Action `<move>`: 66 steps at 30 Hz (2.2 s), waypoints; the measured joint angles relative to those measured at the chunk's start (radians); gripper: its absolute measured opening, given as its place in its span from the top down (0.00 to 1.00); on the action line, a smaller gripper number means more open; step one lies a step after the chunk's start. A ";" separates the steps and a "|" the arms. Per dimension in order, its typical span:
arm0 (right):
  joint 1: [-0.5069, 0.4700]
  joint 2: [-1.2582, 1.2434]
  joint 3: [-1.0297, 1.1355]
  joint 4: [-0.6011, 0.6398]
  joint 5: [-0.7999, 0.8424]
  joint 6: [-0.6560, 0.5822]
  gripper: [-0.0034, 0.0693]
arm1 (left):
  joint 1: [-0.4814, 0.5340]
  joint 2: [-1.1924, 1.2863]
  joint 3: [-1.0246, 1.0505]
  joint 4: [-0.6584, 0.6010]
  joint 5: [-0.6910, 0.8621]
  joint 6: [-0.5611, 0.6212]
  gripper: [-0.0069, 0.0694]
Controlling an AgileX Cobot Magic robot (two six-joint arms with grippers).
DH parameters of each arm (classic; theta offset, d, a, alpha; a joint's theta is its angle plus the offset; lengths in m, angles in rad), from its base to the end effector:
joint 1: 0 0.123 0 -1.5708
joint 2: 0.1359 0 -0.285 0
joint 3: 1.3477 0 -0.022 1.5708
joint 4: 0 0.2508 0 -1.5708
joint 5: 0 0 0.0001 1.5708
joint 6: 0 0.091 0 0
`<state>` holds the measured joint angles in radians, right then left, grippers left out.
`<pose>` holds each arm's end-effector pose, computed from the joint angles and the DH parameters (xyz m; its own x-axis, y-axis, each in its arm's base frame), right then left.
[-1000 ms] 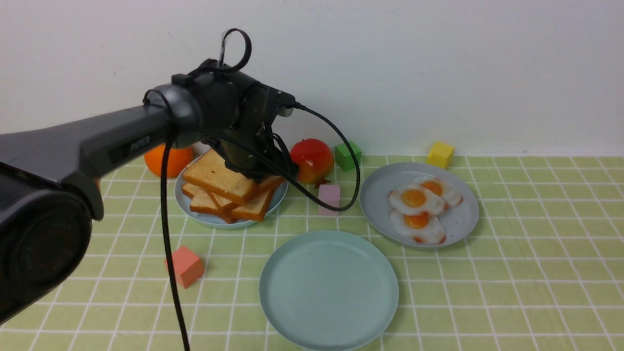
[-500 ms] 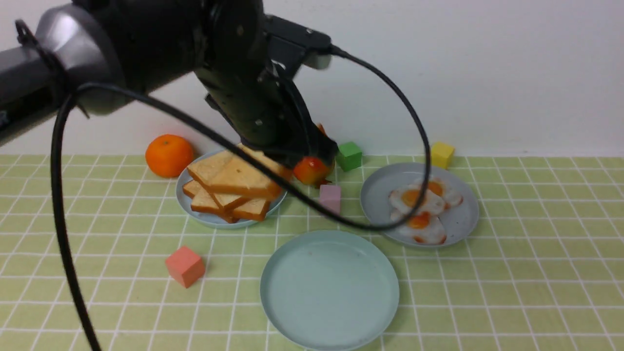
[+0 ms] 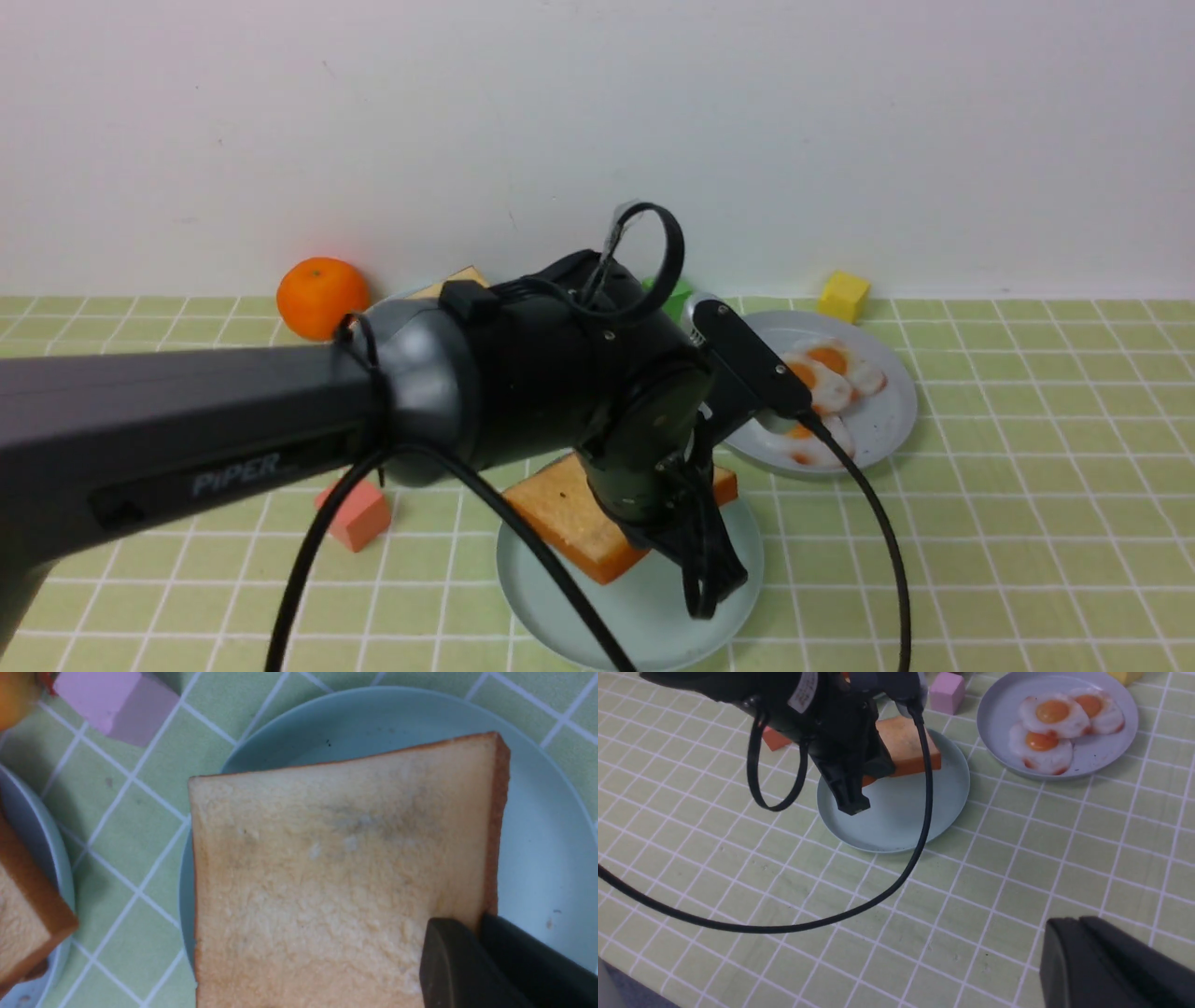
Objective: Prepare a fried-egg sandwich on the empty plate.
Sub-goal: Use the left arm to put a slice of bread into the empty plate in the middle, then use the right arm to grab a fried egg
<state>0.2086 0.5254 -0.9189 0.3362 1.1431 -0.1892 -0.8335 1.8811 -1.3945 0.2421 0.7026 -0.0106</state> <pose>0.0499 0.0385 0.3816 -0.5643 -0.1636 -0.8092 -0.4590 0.8769 0.1429 0.2823 -0.2898 0.2232 -0.4668 0.7708 -0.4336 0.7765 0.5919 0.2163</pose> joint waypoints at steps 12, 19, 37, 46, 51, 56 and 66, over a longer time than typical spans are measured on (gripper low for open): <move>0.001 0.000 0.000 0.013 0.028 0.000 0.88 | -0.001 0.029 0.000 -0.038 -0.009 0.000 0.54; 0.001 0.002 0.000 0.016 0.031 0.000 0.87 | -0.001 0.004 -0.008 -0.074 0.042 -0.022 0.37; 0.001 0.650 -0.085 0.017 -0.233 -0.076 0.85 | -0.001 -1.086 0.431 -0.249 0.004 -0.151 0.93; 0.064 1.007 -0.288 0.001 -0.300 -0.100 0.83 | -0.001 -1.521 0.751 -0.200 -0.126 -0.188 0.93; 0.002 1.161 -0.368 0.014 -0.328 0.130 0.75 | -0.001 -1.564 0.763 -0.178 -0.155 -0.282 0.93; -0.129 1.288 -0.406 0.165 -0.375 0.169 0.56 | -0.001 -1.548 0.763 -0.173 -0.166 -0.333 0.93; -0.210 1.496 -0.479 0.604 -0.398 -0.054 0.32 | -0.001 -1.434 0.768 -0.178 -0.245 -0.337 0.93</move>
<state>-0.0013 2.0217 -1.3984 0.9406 0.7450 -0.2436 -0.8342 0.4474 -0.6265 0.0642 0.4575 -0.3480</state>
